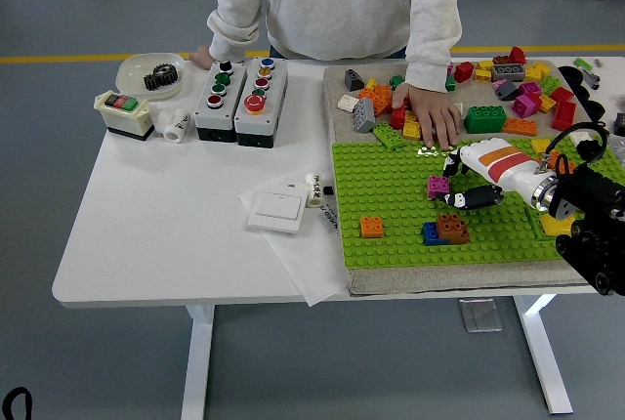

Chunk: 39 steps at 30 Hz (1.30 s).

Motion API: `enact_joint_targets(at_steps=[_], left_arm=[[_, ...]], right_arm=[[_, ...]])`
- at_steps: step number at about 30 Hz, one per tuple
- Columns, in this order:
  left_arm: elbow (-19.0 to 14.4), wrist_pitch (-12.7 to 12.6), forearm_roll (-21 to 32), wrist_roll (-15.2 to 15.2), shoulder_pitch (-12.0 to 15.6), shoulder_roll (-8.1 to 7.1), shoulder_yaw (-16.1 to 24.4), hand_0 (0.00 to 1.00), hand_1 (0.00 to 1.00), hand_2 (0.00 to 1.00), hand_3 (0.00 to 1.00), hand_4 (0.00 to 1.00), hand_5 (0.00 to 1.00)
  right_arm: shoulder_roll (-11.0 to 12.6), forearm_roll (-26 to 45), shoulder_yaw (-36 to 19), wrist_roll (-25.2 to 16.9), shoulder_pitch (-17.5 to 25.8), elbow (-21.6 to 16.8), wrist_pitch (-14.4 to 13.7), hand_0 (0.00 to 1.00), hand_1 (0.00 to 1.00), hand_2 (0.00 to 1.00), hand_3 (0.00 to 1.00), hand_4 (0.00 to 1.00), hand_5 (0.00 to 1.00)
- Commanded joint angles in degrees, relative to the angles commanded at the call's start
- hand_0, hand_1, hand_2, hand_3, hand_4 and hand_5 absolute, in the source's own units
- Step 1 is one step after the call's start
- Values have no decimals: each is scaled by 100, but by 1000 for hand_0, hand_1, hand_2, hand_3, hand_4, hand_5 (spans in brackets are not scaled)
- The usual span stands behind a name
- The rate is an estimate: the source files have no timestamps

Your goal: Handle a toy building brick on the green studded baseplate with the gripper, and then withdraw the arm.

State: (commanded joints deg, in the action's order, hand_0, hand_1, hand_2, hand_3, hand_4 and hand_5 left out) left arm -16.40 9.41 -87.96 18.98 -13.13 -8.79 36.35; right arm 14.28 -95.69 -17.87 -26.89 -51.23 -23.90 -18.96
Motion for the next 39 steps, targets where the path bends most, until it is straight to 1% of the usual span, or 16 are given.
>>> enact_joint_targets(at_steps=[2,3,20,28,35,39], left_arm=[[0,0,5,-1,-1,0,-2,740,732,746,596,660,593],[0,0,5,-1,-2,1,-3,740,732,746,597,660,593],[3,15,6,-1,27,4,2,740,731,747,597,660,593],[4,32,-31,-1,69,10,30,742,733,747,597,661,597],[7,40,-70,-10,111,22,55,742,735,750,597,660,597],[7,45,-78,-15,127,28,51,741,736,750,597,660,597]], right_arm=[[-5,8,8,-5,6,1,-9,541,496,540,519,730,615],[-6,11,11,-7,9,2,-12,522,486,533,517,713,607],[30,53,51,-88,40,-15,-87,513,476,525,517,703,603],[79,38,-49,-154,76,-79,-96,512,474,522,518,698,599],[216,-116,-355,-242,137,-251,-104,510,472,522,517,692,594],[353,-289,-617,-313,195,-472,-105,513,471,523,519,690,589]])
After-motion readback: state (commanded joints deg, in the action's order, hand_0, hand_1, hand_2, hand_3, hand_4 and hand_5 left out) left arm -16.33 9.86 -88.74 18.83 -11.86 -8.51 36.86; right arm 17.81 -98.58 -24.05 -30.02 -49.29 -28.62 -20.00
